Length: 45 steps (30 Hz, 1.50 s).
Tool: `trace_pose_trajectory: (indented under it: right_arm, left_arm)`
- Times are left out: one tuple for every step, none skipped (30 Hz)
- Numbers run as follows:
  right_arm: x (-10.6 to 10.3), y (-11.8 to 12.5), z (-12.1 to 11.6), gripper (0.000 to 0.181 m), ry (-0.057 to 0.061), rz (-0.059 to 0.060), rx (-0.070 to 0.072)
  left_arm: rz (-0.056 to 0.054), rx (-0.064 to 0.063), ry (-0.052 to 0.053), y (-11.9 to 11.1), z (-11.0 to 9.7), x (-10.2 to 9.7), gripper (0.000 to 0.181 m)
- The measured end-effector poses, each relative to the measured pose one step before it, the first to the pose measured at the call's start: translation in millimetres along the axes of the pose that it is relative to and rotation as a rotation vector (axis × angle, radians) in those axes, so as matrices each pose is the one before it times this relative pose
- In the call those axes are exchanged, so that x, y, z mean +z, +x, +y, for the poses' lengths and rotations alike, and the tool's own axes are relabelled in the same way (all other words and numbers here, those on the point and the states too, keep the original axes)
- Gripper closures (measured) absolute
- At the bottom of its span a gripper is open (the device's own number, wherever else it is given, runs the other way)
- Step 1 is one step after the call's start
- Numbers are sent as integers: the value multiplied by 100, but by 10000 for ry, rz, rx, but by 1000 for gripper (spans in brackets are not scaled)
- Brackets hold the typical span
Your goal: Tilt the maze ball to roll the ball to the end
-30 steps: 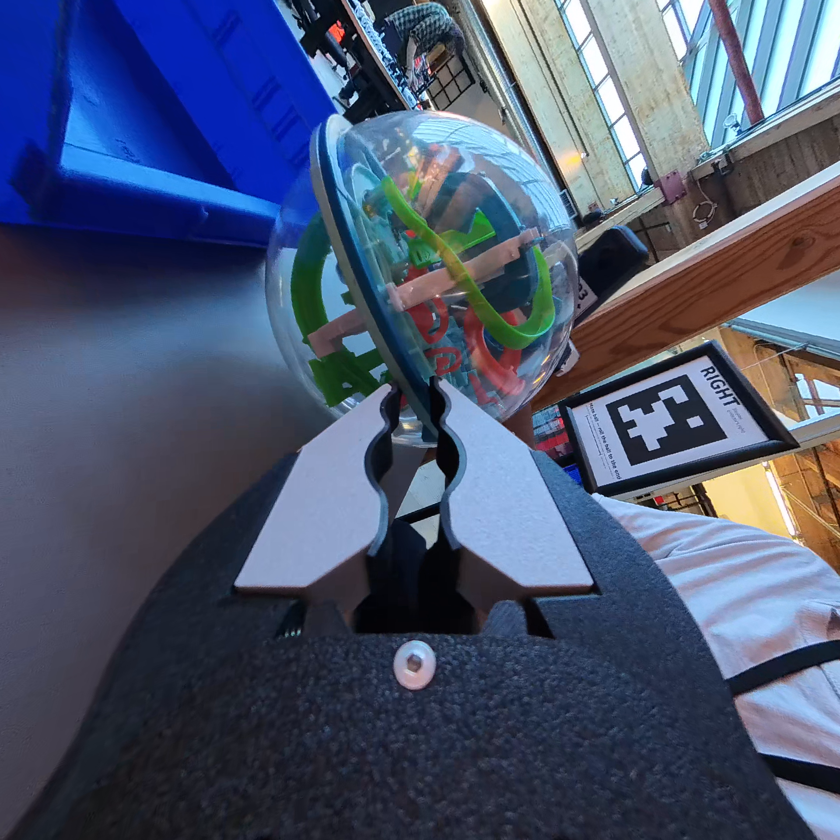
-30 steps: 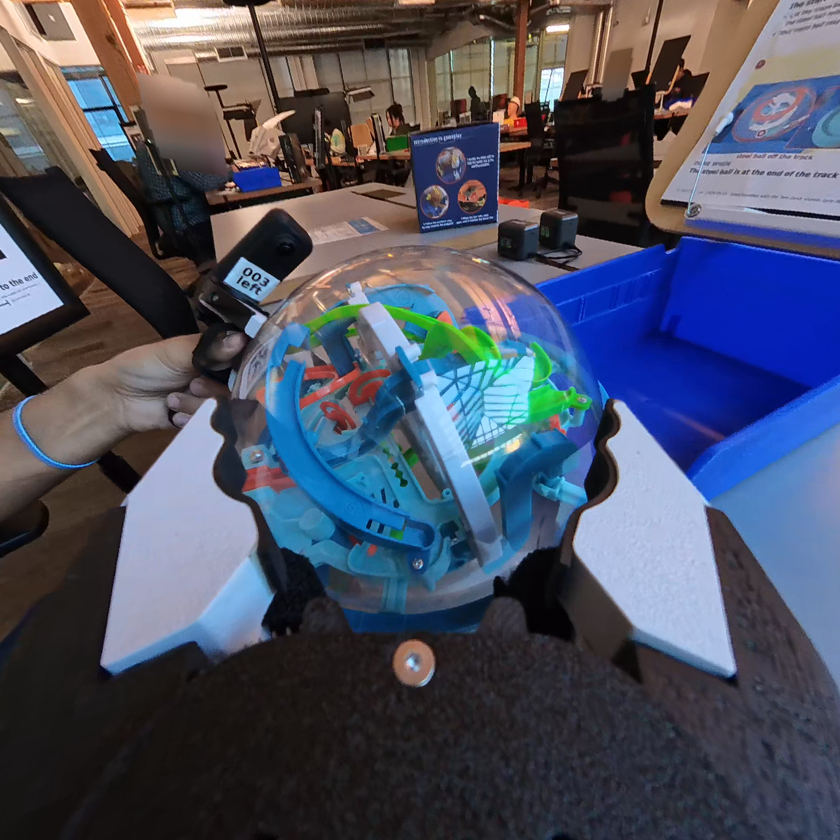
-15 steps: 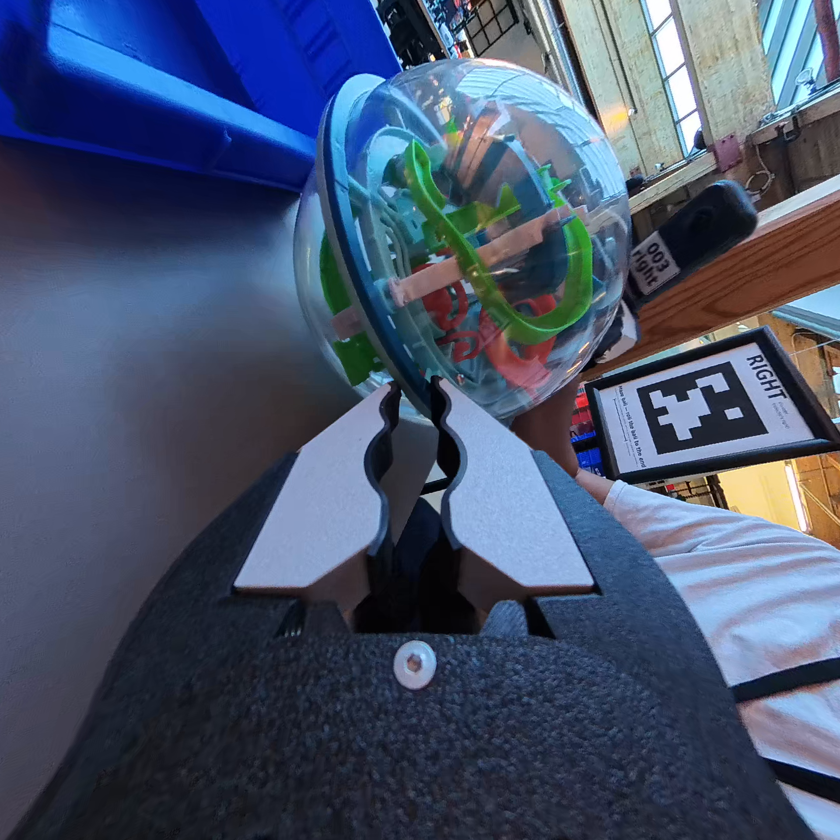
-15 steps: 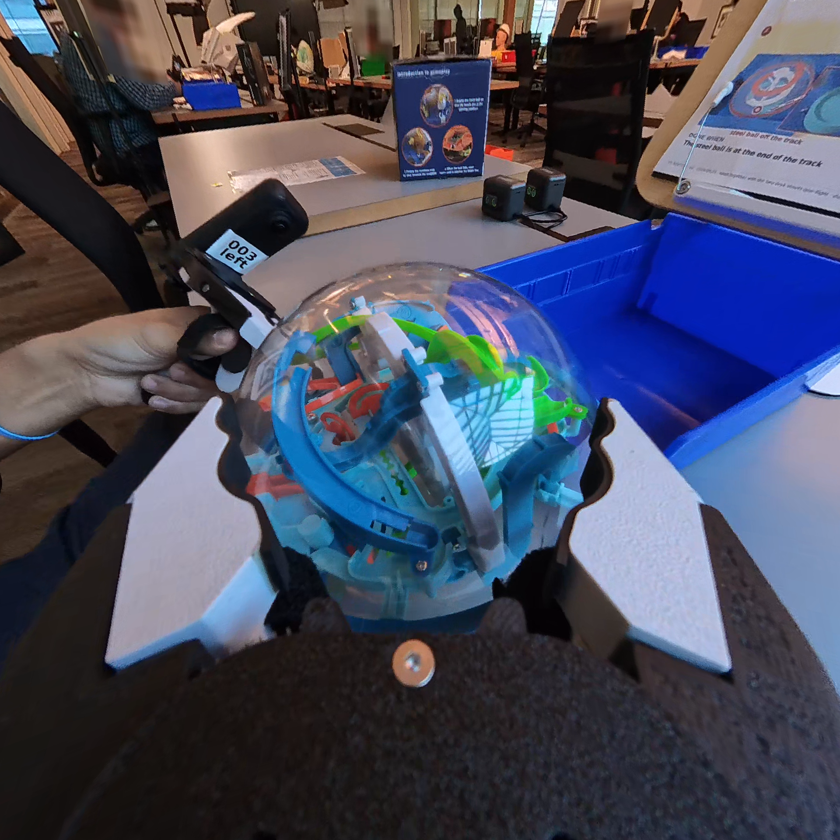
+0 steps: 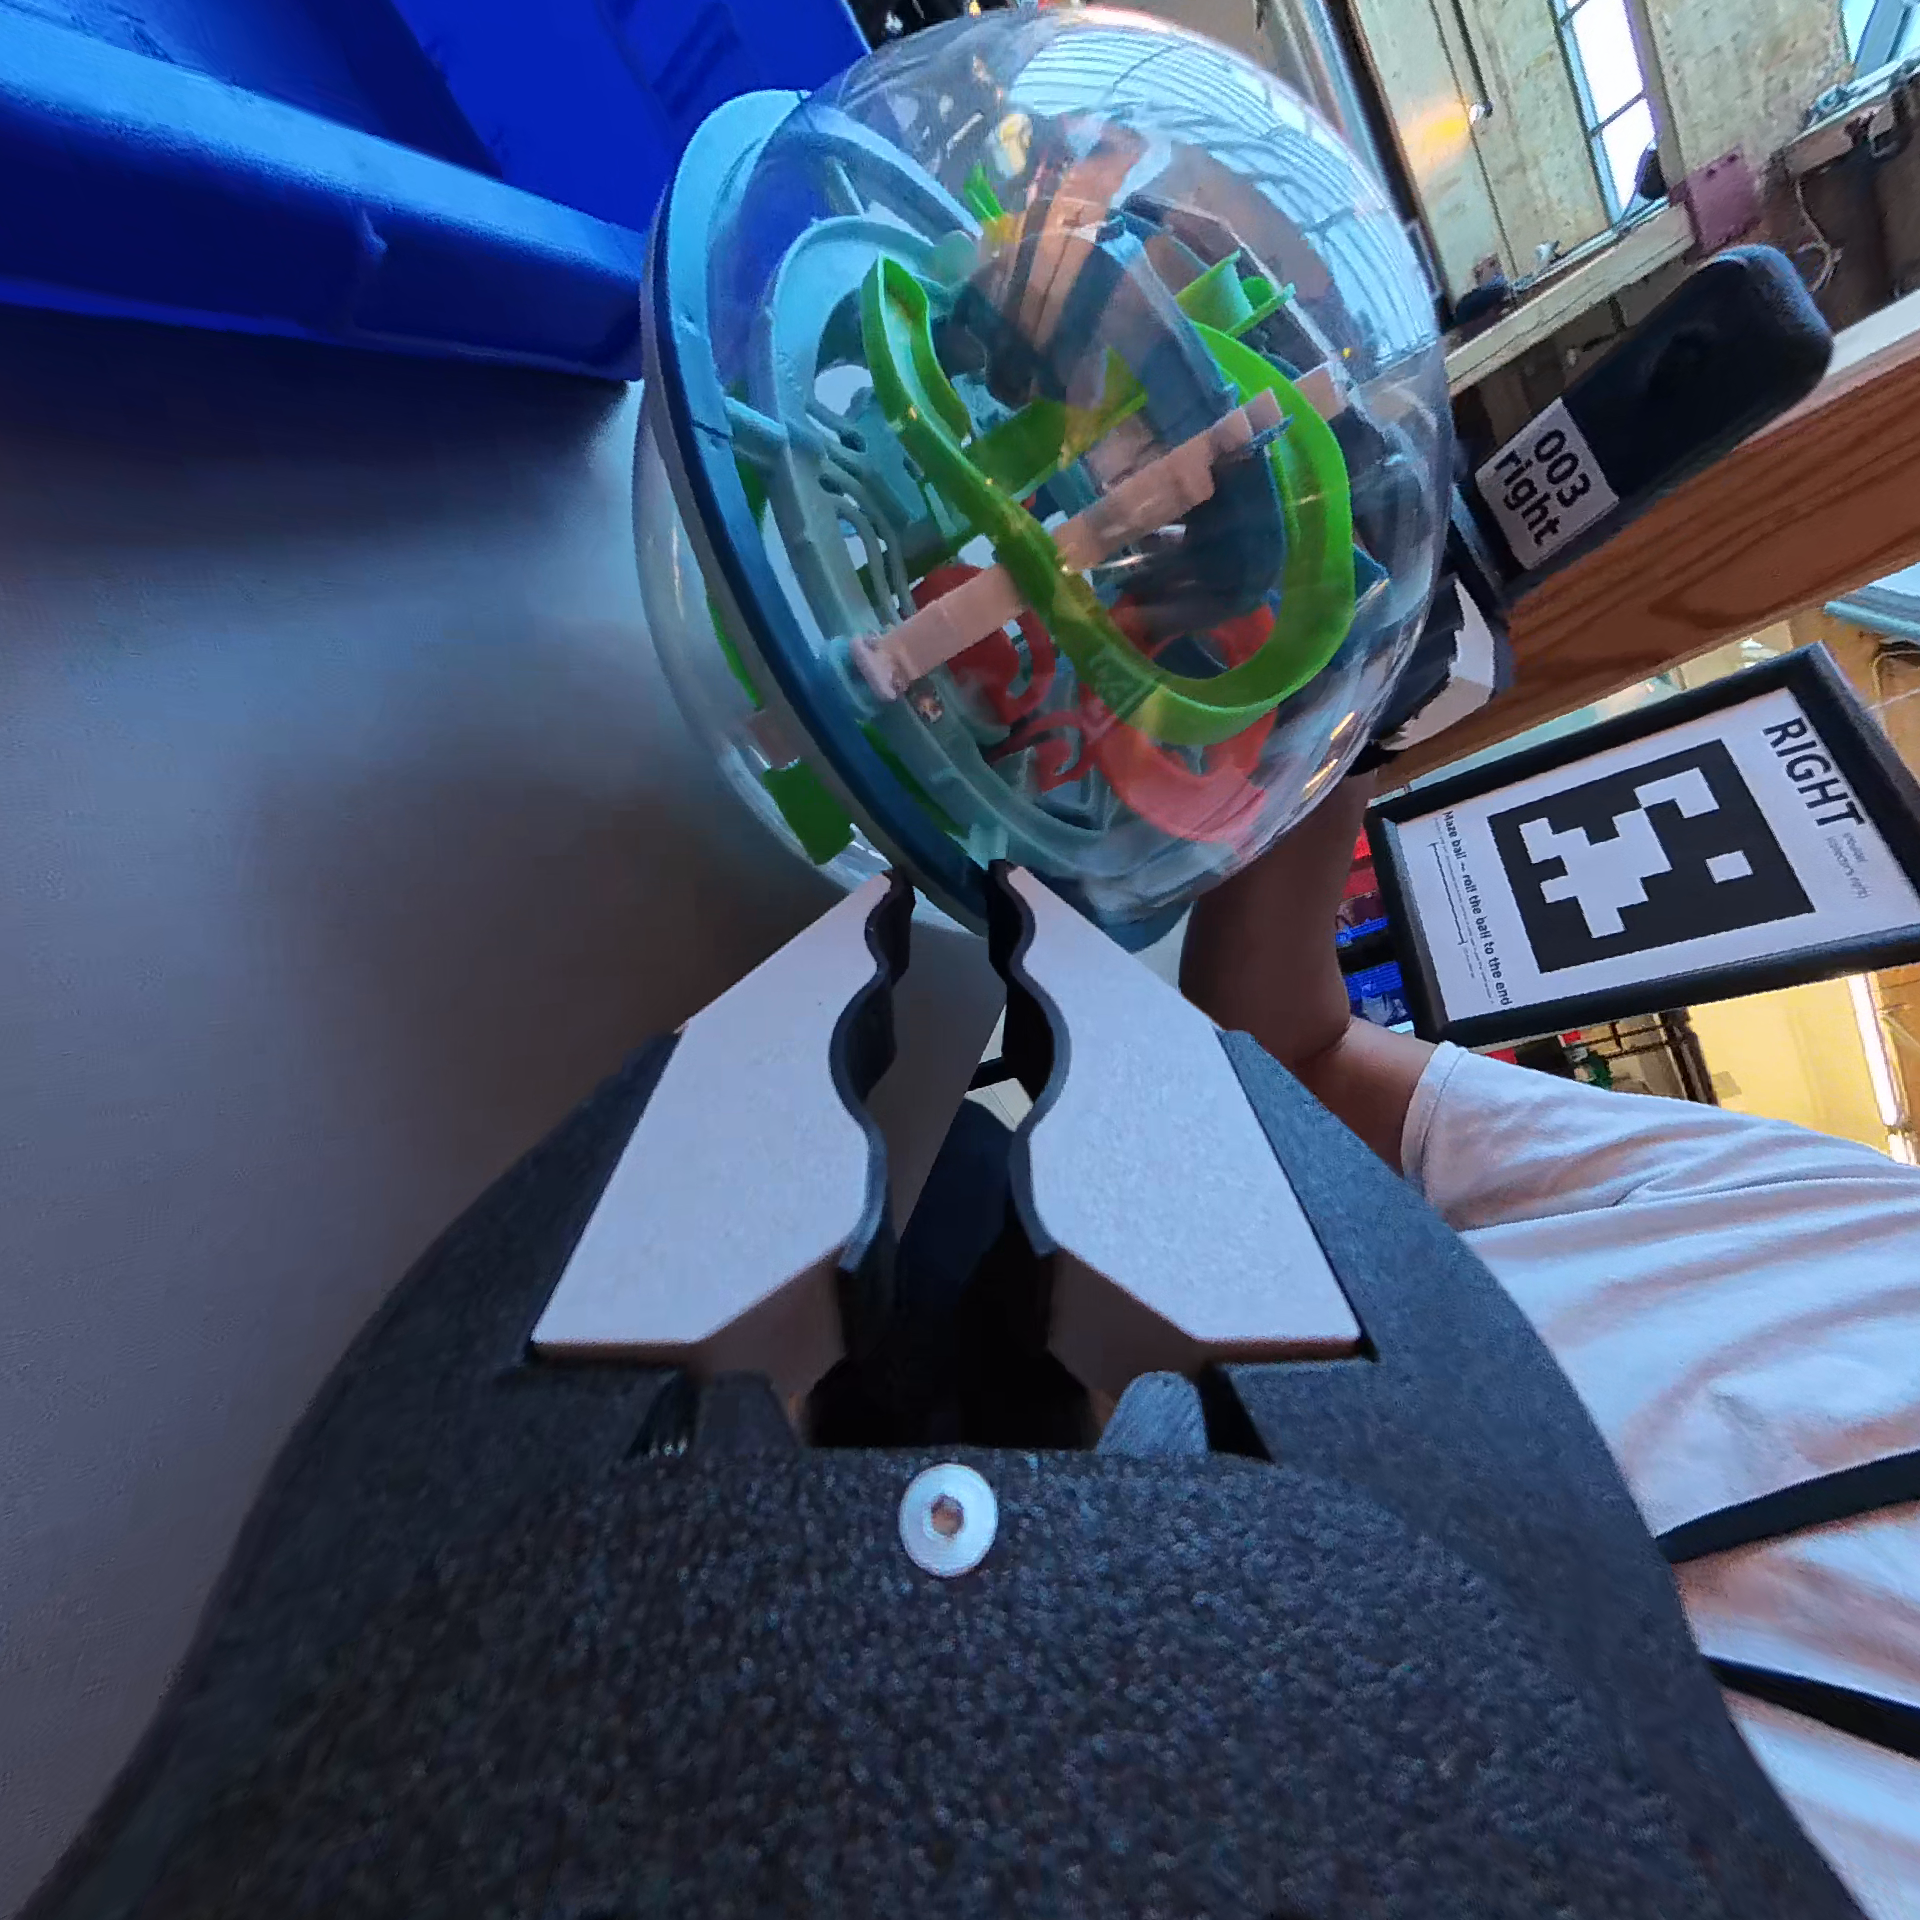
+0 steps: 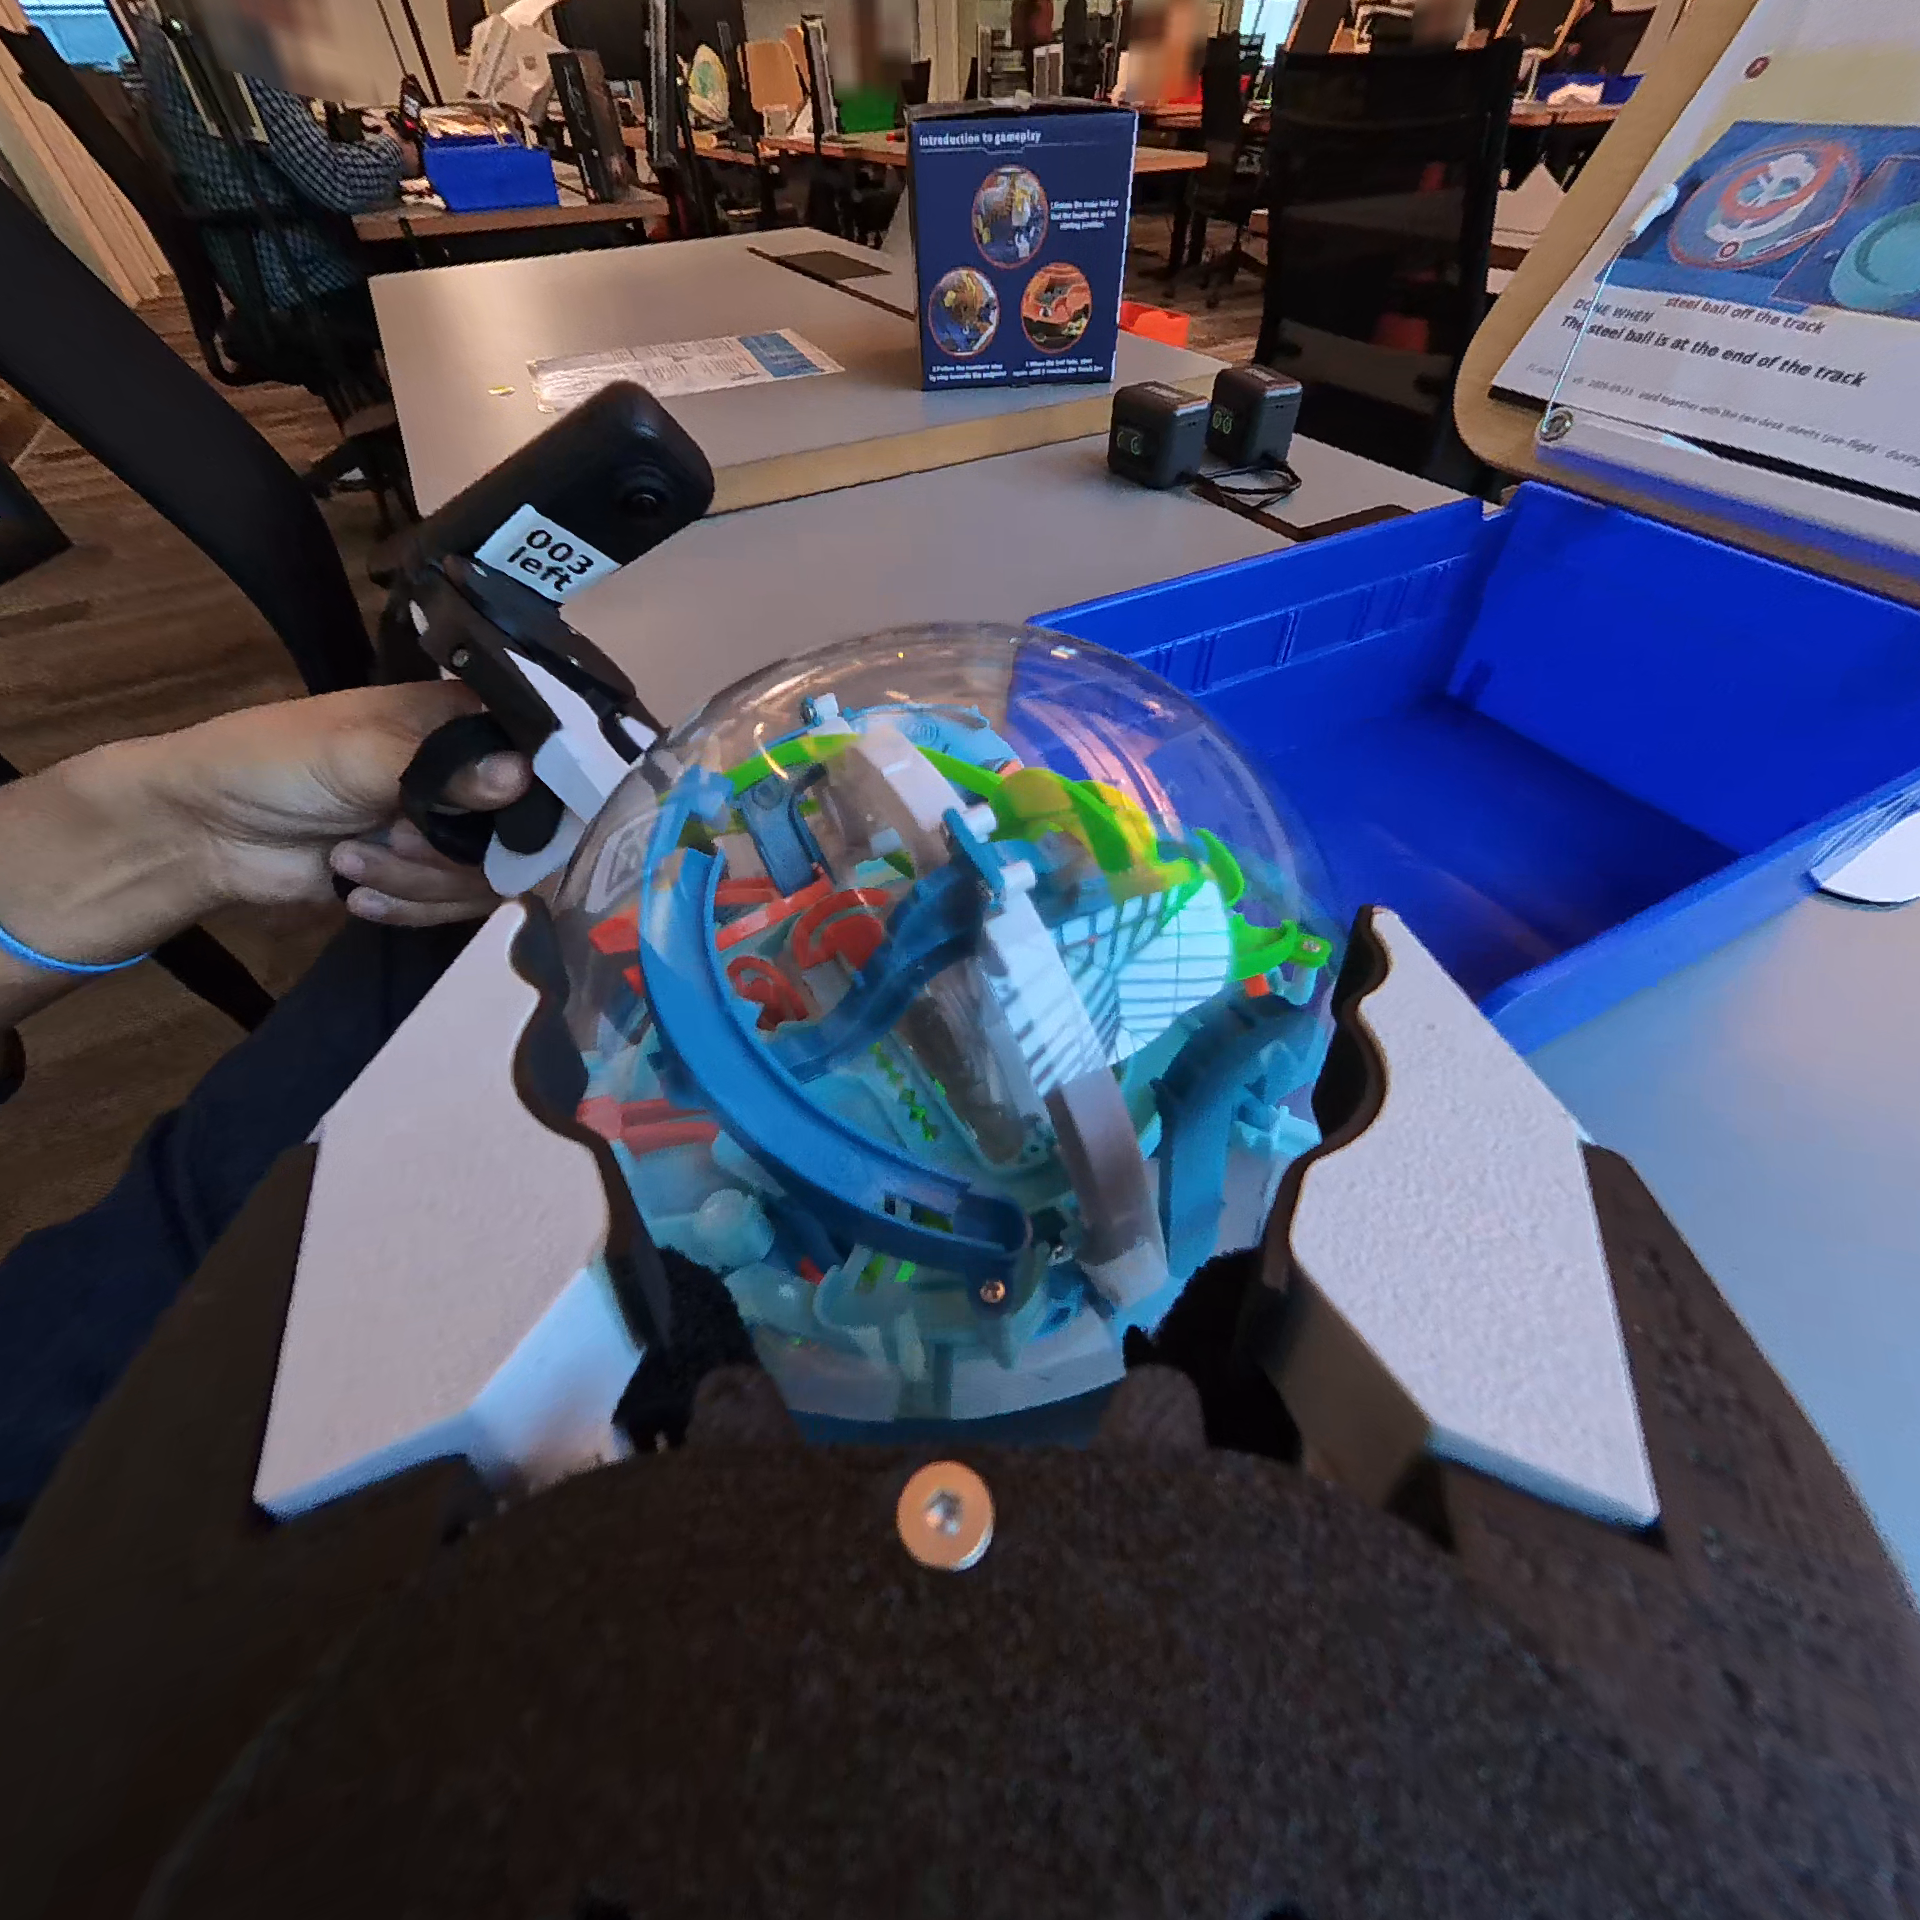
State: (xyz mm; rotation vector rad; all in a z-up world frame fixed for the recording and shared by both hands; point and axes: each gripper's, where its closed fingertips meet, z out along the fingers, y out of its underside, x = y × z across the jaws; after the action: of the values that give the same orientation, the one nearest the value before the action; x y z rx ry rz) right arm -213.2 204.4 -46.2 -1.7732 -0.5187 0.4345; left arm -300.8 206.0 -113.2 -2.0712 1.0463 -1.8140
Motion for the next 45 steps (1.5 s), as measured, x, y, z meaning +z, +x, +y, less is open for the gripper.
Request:
trace_pose_trajectory:
  right_arm:
    - [28,59,68,39,12,-38,29]
    - [32,59,64,39,23,-25,17]
    - [26,54,28,39,37,-13,20]
    - [16,36,0,39,46,-21,0]
    - [17,8,-13,39,31,-34,-3]
    - [18,19,-21,39,4,-22,15]
    - [38,46,-17,39,-5,-17,30]
    - [58,62,-25,39,5,-15,42]
    - [91,56,-54,39,22,-23,37]
    - [121,52,-54,39,16,-35,21]
    - [129,38,-65,39,7,-32,29]
    - [133,68,-57,39,-2,-19,41]
    - [123,58,-55,39,-10,-18,37]
    - [100,46,-37,39,-11,-19,30]
    - [65,49,-38,39,5,-21,24]
    - [37,47,-25,39,25,-21,32]
    - [8,66,-10,39,33,-20,39]
    - [-22,55,-3,39,33,-23,35]
    - [-38,39,3,39,32,-33,22]
    - [-24,36,7,39,25,-31,16]
    - [-30,40,2,39,15,-15,27]
    - [-15,56,-6,39,1,-2,42]
    - [2,43,6,39,-11,-3,32]
    - [22,18,-16,39,-10,-8,8]
    - [41,-14,-9,39,-8,-15,-13]
    - [61,-23,-32,39,-17,-14,-20]
    - [82,-33,-27,39,-24,-15,-35]
    - [84,-36,-39,39,-39,-16,-49]
    - [100,-36,-37,39,-52,-9,-42]
    - [96,-41,-34,39,-54,5,-25]
    - [96,-23,-44,39,-39,15,-8]
    - [102,-17,-34,39,-24,17,15]
    - [82,-1,-24,39,-24,16,57]
    - [70,3,-1,39,-26,9,92]
    - [31,-15,-23,40,0,-2,69]
    - [13,7,-34,40,20,11,-40]
    - [-49,-43,-102,41,65,-21,-78]
    - [-28,-22,-37,42,20,-5,-3]
    - [-13,4,-61,43,43,4,10]
    - [-59,-48,-152,45,121,-22,-38]
    - [-126,-260,-355,46,249,-167,30]
    - [-232,-422,-594,45,359,-324,251]
    - [-379,-226,-719,45,369,-249,328]
    - [-550,152,-724,46,303,-41,303]
    - [-670,439,-617,46,214,90,165]
  left_arm:
    - [-2,107,4,63,-205,-239,167]
    - [-7,124,53,72,-350,-353,167]
    - [26,133,98,136,-497,-460,165]
    - [78,134,117,236,-613,-517,162]
    - [89,192,102,336,-677,-513,154]
    - [42,322,35,366,-636,-448,145]
    - [-60,459,-55,305,-539,-370,135]
    - [-197,607,-111,158,-483,-254,123]
    - [-335,784,-123,-40,-478,-136,110]
    - [-413,927,-117,-202,-494,-2,98]
    - [-400,995,-106,-291,-512,132,88]
    - [-311,950,-101,-253,-481,260,79]
    - [-149,808,-128,-67,-388,367,69]
    - [98,624,-228,274,-209,417,62]
    - [372,468,-322,621,-22,383,59]
    - [428,302,-287,619,-15,330,56]
    - [202,140,-159,161,-56,280,55]
    - [-19,75,-93,-237,-15,244,50]
    - [-132,106,-129,-408,139,251,43]
    - [-204,142,-209,-478,327,271,38]
    - [-162,165,-246,-349,417,305,34]
    - [-60,149,-193,-99,371,332,29]
    - [26,112,-75,106,211,322,25]
    - [108,100,66,296,44,328,22]
    - [105,132,146,354,-39,342,22]
    - [-24,176,156,183,-46,356,22]
    - [-129,195,127,41,37,372,22]
    - [-151,173,70,-2,98,377,22]
    - [-132,116,33,1,126,371,22]
    - [-67,72,-9,81,172,366,22]
    - [-48,55,-92,107,274,376,22]
    - [-88,33,-159,52,365,369,22]
    - [-76,27,-191,63,424,390,22]
    - [-71,53,-219,92,504,396,23]
    - [-141,52,-195,-18,486,368,24]
    - [-129,-3,-14,-30,213,224,21]
    - [-38,-79,130,38,-37,19,22]
    - [-5,-101,78,61,-7,-18,22]
    - [-5,-101,77,70,-5,-26,23]
    - [-15,-109,53,47,8,-24,23]
    - [-7,-104,-4,24,66,-24,23]
    - [5,-106,-25,23,106,-36,23]
    - [21,-106,-6,6,102,-18,23]
    - [33,-93,19,14,71,-10,23]
    - [33,-73,21,1,63,-22,23]
